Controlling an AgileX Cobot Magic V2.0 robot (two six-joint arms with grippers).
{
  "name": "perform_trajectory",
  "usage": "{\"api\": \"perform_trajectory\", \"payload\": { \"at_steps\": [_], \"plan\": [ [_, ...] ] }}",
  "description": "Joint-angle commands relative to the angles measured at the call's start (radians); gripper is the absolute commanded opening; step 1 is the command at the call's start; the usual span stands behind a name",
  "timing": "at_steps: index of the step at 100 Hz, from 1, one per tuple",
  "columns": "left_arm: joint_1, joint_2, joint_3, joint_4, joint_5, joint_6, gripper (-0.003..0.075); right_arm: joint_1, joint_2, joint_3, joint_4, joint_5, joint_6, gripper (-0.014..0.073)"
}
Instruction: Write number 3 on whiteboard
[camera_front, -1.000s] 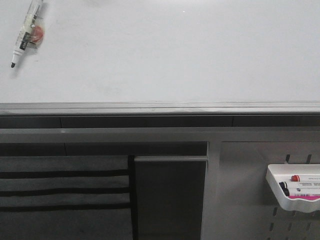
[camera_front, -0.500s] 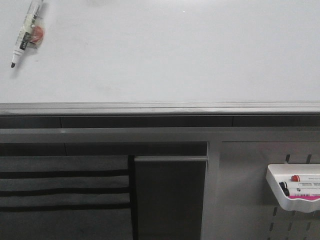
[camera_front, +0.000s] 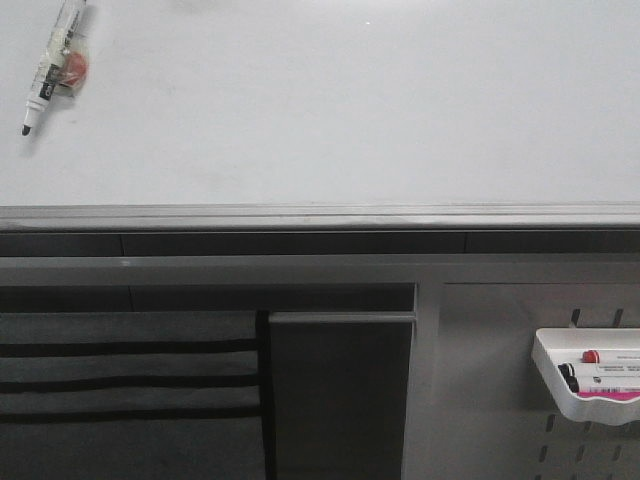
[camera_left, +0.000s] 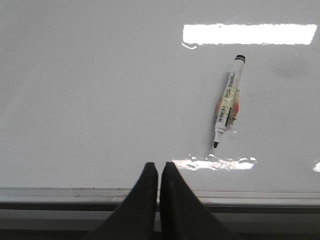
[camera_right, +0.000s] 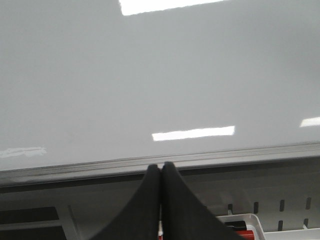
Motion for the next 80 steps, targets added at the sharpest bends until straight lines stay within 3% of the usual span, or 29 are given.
{"api": "perform_trajectory", "payload": {
  "at_steps": [1, 68, 80],
  "plan": [
    [-0.008, -0.028, 0.007, -0.001, -0.074, -0.008, -0.002, 0.0, -0.016, 0.025, -0.013, -0.075, -0.004, -0.0068],
    [-0.008, -0.028, 0.007, -0.001, -0.074, -0.008, -0.002, 0.0, -0.016, 0.025, -0.013, -0.073, -0.004, -0.0068],
    [-0.008, -0.028, 0.007, -0.001, -0.076, -0.008, -0.002, 0.0, -0.016, 0.025, -0.013, -0.014, -0.004, -0.0068]
  ]
}}
